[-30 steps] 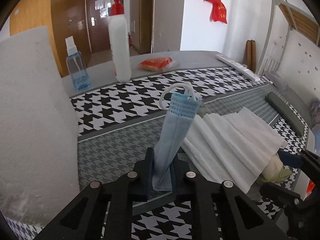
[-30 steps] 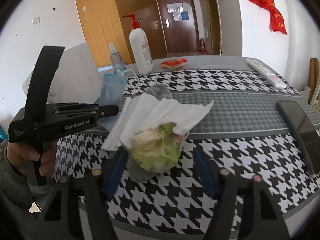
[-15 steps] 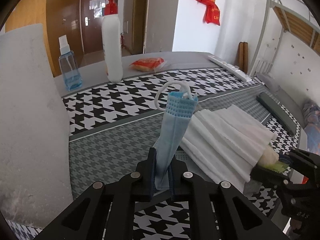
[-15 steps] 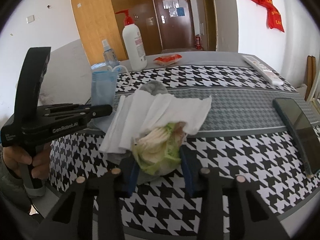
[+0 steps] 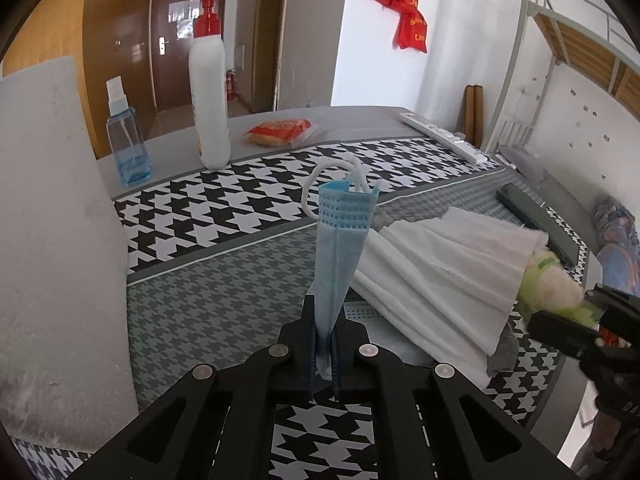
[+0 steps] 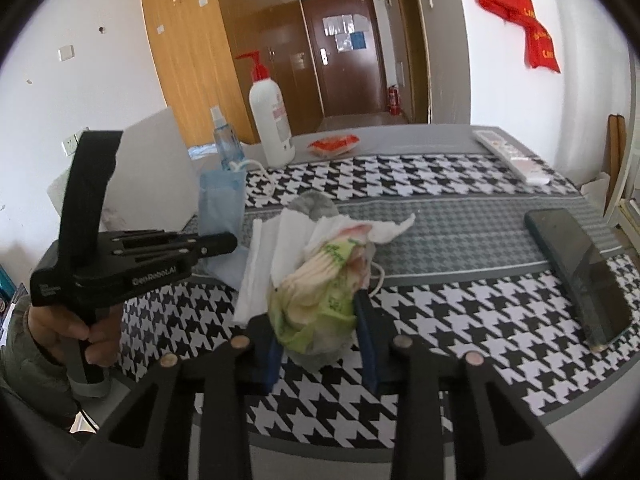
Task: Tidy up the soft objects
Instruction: 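Lift and carry the blue mask and green bundle up toward the white foam box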
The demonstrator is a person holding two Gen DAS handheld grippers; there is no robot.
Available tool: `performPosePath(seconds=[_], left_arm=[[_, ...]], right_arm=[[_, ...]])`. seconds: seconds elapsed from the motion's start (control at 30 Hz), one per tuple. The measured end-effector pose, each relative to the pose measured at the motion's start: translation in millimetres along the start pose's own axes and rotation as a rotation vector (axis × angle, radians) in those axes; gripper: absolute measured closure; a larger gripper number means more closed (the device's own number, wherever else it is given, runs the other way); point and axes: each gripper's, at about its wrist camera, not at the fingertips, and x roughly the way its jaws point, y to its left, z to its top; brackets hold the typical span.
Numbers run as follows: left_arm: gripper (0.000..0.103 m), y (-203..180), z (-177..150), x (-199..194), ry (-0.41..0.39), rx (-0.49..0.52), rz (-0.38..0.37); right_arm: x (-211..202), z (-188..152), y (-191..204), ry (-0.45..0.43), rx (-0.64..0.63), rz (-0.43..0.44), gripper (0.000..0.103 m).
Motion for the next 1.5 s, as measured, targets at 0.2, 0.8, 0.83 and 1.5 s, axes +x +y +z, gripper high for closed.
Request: performPosePath(seconds=[0.2,0.8,0.83,1.5], left_arm=[[0.098,-5,0,-15,-0.042,0.015,0.008],[0.098,-17,13,-69,-0.174,0.061,0.044],[0.098,-18,13,-73,-0.184,0.062,0.047],[0.098,-16,13,-130,-0.329,0.065,0.111]], right_arm=[[-17,2,-4,-0.043,0.013,-0.006,0.067],[-50,1,-3,-0.128,0.029,-0.003,0.067],[-52,1,-2,-0.132,0.027,-0.001,0.067],[-70,14,20,-0.213,-0.024,0.021,0.067]])
